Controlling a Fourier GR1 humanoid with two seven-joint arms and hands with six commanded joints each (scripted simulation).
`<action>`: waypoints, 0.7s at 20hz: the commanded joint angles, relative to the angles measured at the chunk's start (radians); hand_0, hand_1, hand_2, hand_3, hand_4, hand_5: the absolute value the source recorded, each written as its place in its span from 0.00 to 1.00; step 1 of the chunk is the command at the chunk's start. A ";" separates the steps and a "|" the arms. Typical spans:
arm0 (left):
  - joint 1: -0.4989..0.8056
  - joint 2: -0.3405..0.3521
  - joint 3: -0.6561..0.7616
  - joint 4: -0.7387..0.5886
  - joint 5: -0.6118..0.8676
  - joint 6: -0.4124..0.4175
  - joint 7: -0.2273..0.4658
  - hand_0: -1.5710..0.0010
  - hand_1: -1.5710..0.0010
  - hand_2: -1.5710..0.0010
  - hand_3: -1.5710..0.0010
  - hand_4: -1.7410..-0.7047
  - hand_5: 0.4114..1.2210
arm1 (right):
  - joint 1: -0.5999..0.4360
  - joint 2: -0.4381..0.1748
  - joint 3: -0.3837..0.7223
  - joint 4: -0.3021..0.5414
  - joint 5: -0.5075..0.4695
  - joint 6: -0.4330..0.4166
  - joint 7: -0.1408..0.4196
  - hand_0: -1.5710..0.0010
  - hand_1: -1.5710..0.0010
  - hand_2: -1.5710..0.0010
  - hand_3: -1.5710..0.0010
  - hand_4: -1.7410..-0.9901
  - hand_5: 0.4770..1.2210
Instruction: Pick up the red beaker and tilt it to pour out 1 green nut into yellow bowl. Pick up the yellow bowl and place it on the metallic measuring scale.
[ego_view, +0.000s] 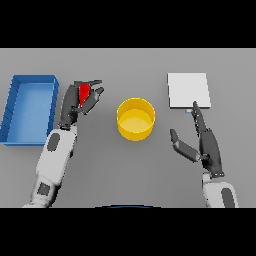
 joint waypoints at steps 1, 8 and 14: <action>-0.005 0.007 -0.020 -0.027 -0.020 0.010 0.030 0.02 0.02 0.02 0.02 0.02 0.85 | 0.005 -0.004 0.002 -0.004 0.005 0.001 -0.006 1.00 1.00 1.00 1.00 0.65 0.26; -0.071 0.153 -0.215 -0.093 -0.198 -0.088 0.186 0.01 0.01 0.01 0.01 0.01 0.87 | 0.004 -0.004 0.009 -0.006 0.041 -0.022 0.005 1.00 1.00 1.00 1.00 0.66 0.29; -0.148 0.233 -0.327 -0.045 -0.312 -0.123 0.204 0.00 0.00 0.00 0.00 0.00 0.87 | 0.010 -0.015 0.011 -0.032 0.041 -0.012 0.034 1.00 1.00 1.00 1.00 0.65 0.32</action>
